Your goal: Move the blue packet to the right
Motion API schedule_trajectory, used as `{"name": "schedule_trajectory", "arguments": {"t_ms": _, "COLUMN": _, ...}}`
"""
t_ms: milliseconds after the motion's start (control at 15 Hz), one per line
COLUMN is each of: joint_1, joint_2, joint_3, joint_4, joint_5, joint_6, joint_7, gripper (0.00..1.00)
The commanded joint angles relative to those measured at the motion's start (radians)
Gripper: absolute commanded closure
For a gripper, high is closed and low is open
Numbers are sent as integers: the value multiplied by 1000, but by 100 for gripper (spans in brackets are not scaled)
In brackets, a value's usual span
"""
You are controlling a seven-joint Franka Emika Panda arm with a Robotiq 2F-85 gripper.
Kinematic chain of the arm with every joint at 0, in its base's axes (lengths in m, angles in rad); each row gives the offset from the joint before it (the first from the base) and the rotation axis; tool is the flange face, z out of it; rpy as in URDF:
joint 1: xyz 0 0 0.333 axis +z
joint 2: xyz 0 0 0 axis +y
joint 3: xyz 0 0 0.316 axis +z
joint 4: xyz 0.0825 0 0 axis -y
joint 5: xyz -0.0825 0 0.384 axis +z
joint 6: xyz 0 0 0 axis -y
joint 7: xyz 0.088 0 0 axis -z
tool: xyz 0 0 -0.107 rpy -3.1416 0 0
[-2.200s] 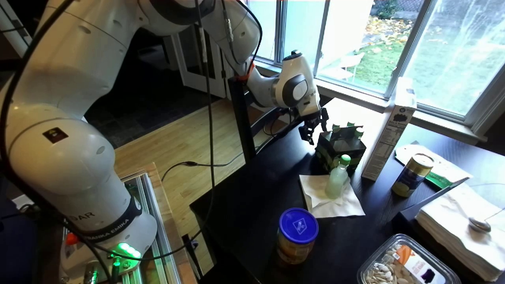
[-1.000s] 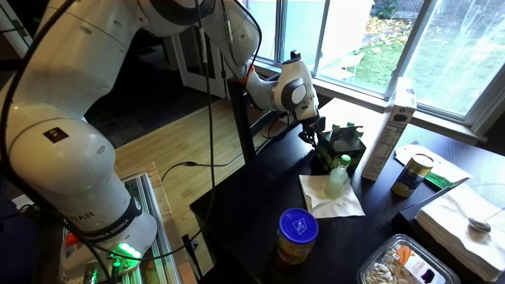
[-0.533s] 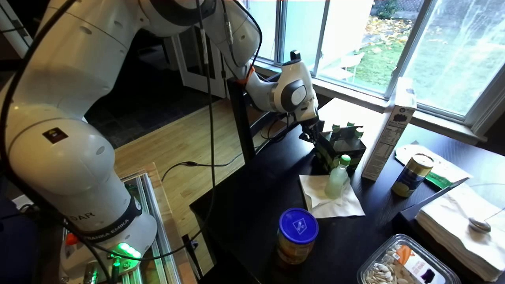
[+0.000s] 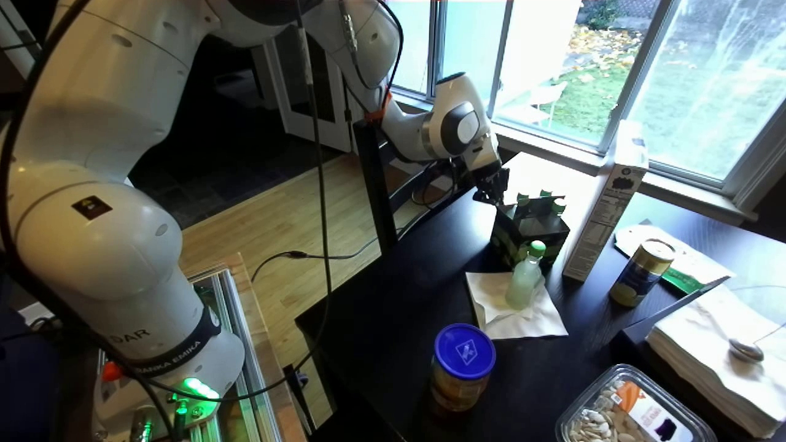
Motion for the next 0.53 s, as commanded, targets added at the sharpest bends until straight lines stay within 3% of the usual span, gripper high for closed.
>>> {"name": "schedule_trajectory", "arguments": {"t_ms": 0, "joint_1": 57, "joint_2": -70, "joint_3": -54, "joint_4": -6, "joint_5": -104, "joint_6": -34, "joint_7": 15, "gripper": 100}}
{"name": "schedule_trajectory", "arguments": {"t_ms": 467, "joint_1": 199, "joint_2": -176, "joint_3": -196, "joint_4": -21, "joint_5": -294, "joint_6": -58, "joint_7": 68, "gripper": 100}}
